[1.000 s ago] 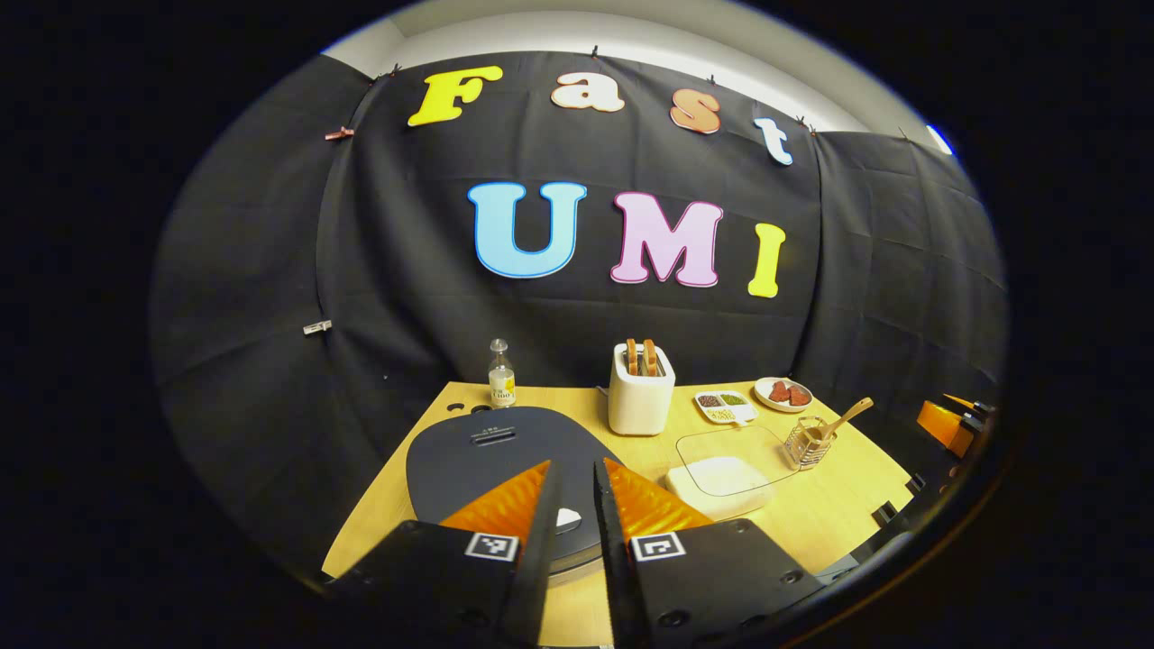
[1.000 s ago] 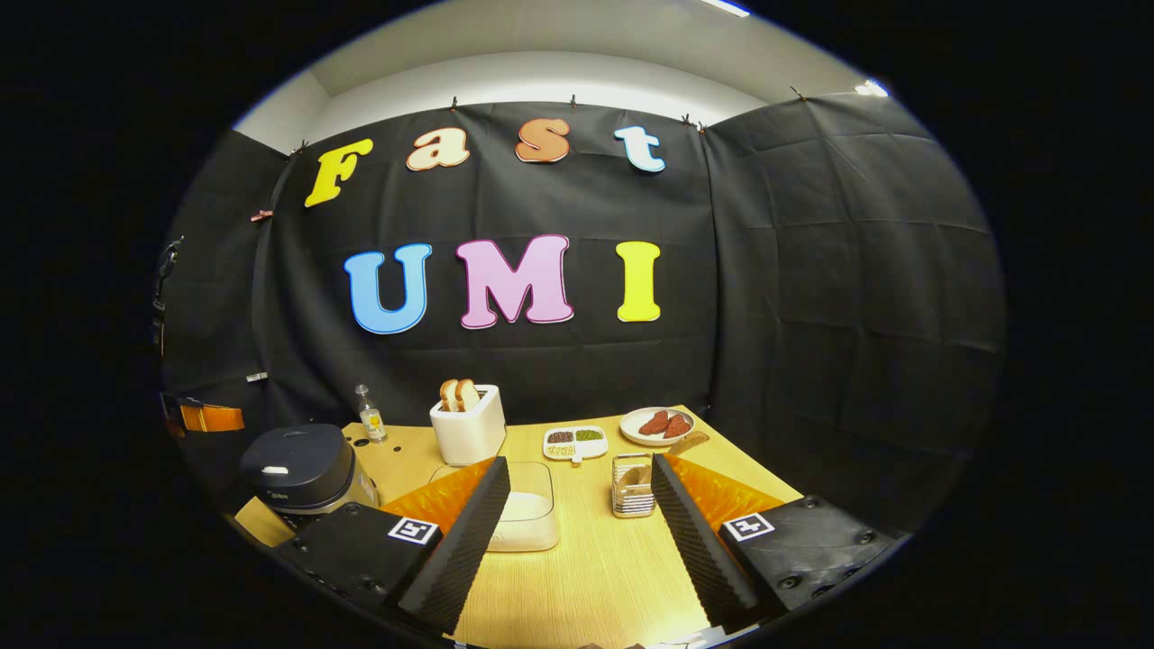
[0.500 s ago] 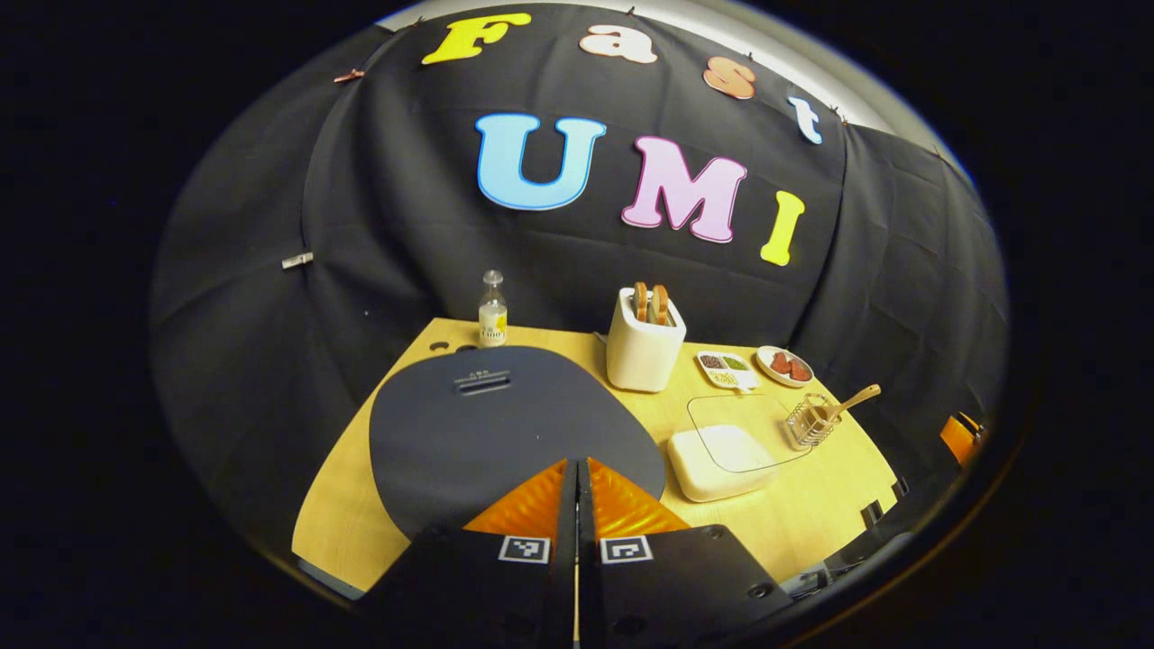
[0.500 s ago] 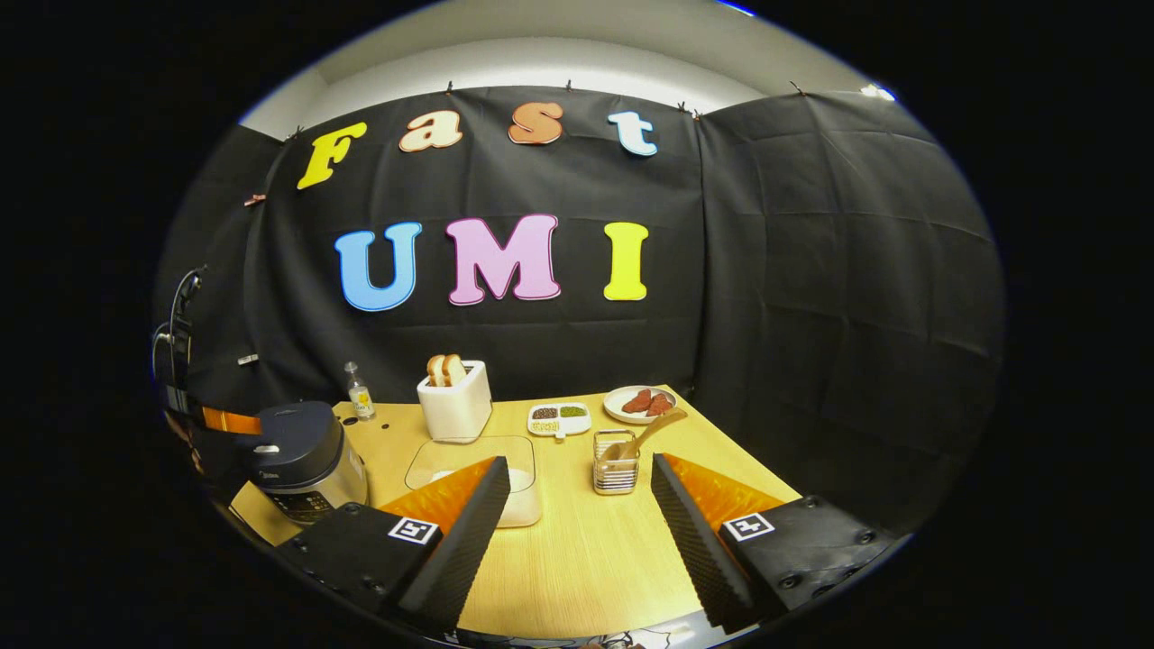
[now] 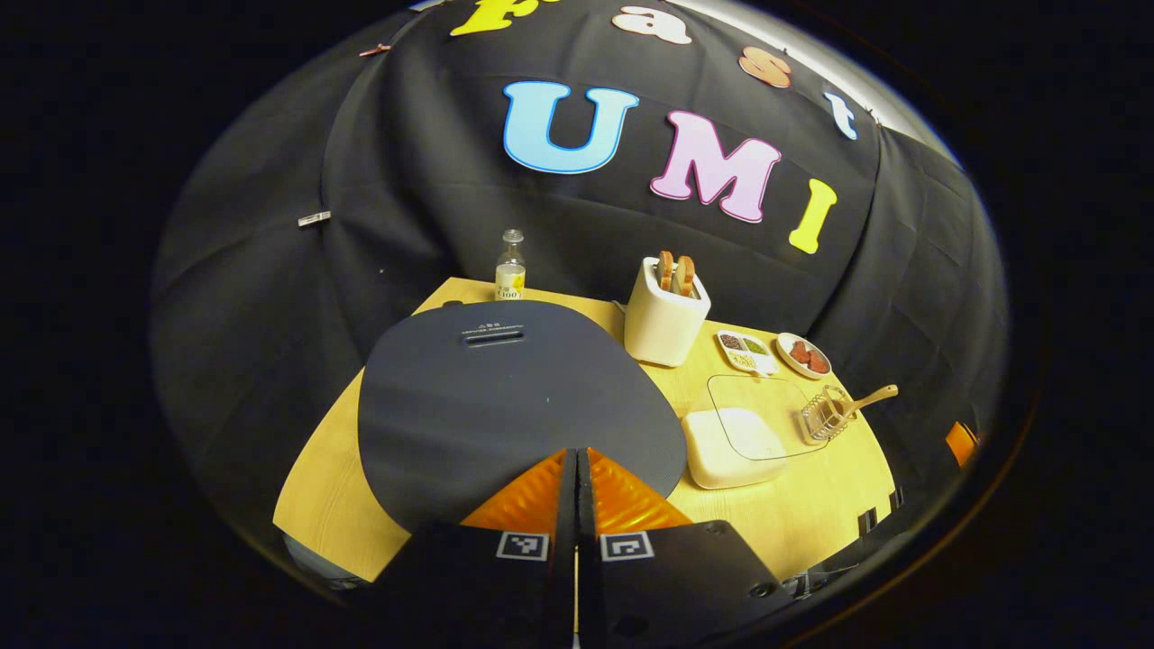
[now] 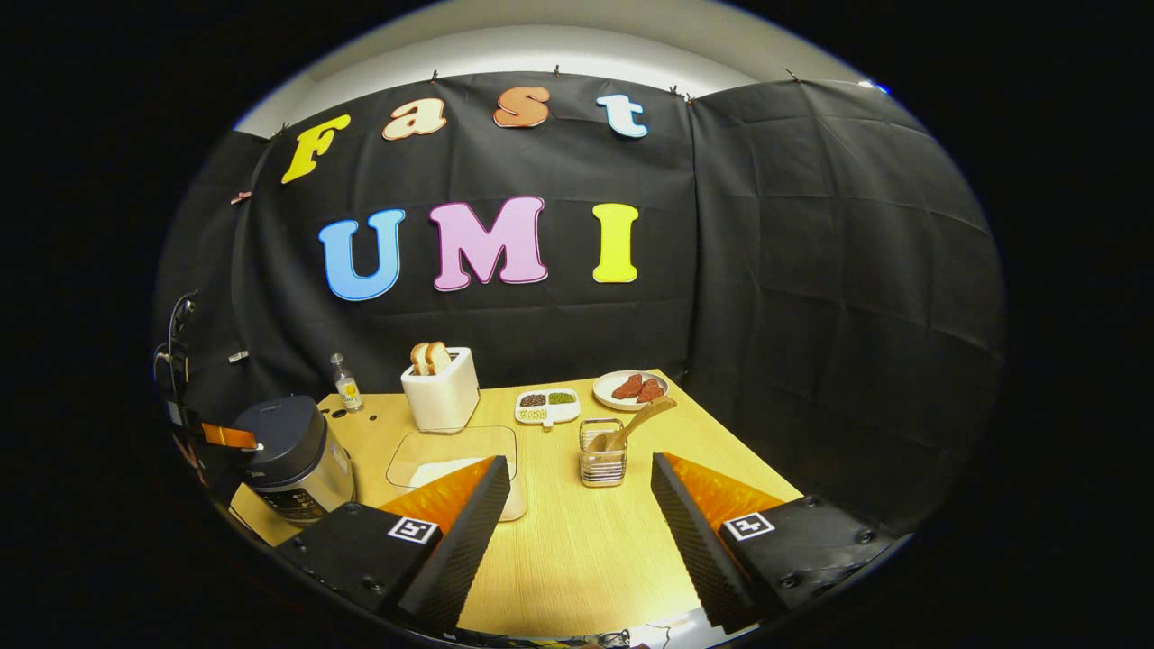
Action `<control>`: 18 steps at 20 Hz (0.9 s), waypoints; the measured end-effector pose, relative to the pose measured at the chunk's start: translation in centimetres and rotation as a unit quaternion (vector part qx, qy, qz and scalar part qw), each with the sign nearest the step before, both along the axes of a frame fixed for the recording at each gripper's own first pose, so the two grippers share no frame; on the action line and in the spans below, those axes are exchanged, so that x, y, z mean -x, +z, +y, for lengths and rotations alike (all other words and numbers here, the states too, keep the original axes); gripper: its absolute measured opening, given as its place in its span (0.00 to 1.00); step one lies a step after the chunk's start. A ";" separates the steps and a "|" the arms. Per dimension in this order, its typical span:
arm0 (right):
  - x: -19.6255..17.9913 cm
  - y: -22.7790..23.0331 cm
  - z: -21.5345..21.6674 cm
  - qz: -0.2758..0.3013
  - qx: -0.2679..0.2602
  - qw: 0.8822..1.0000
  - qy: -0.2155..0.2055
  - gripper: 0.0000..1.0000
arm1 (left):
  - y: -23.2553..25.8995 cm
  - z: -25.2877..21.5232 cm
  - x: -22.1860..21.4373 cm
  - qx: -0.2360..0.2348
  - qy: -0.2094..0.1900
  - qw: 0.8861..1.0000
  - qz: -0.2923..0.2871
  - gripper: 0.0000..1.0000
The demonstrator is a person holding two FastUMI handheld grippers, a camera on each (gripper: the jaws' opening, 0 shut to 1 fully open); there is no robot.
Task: Close the left gripper, press the button to open the rice cooker; take a wooden spoon from the chopstick holder with the right hand, scoop a spoonful of rice and pour it into the rice cooker, then put the wooden spoon back into the chopstick holder.
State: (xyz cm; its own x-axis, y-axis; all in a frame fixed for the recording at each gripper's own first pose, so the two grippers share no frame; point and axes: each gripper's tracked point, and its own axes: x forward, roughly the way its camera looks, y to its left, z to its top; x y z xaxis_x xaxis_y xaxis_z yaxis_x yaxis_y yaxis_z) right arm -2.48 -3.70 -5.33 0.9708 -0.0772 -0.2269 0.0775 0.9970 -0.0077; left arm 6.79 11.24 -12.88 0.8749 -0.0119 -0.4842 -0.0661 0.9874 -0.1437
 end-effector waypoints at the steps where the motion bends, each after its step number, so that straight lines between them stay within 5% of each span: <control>1: -0.4 0.0 -0.2 0.000 -0.002 1.000 0.001 0.99 | -0.2 -0.1 0.1 -0.007 0.001 1.000 -0.001 0.07; 7: -3.8 -0.7 -1.4 0.012 -0.019 1.000 0.016 0.99 | -0.1 0.1 -0.4 -0.049 0.040 0.998 -0.001 0.07; 10: -6.2 -0.6 -2.1 0.008 -0.026 0.999 0.024 0.99 | 3.9 0.3 0.2 -0.059 0.074 0.994 -0.055 0.07; 15: -10.4 -1.5 -3.8 0.012 -0.038 0.999 0.025 0.98 | 16.4 1.1 -0.1 -0.144 0.156 0.953 -0.215 0.08; 18: -13.1 -2.7 -5.1 0.018 -0.048 0.999 0.019 0.98 | 17.8 -1.2 0.1 -0.132 0.154 0.953 -0.223 0.08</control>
State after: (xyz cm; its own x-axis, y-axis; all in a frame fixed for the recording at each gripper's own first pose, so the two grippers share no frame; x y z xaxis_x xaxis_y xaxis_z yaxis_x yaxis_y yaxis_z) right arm 10.66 -8.78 -7.98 0.9639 -0.0159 -0.2657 0.0400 0.9955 0.0855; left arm 6.73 10.08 4.93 0.9368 0.3496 -0.0129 -0.3492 0.9367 0.0246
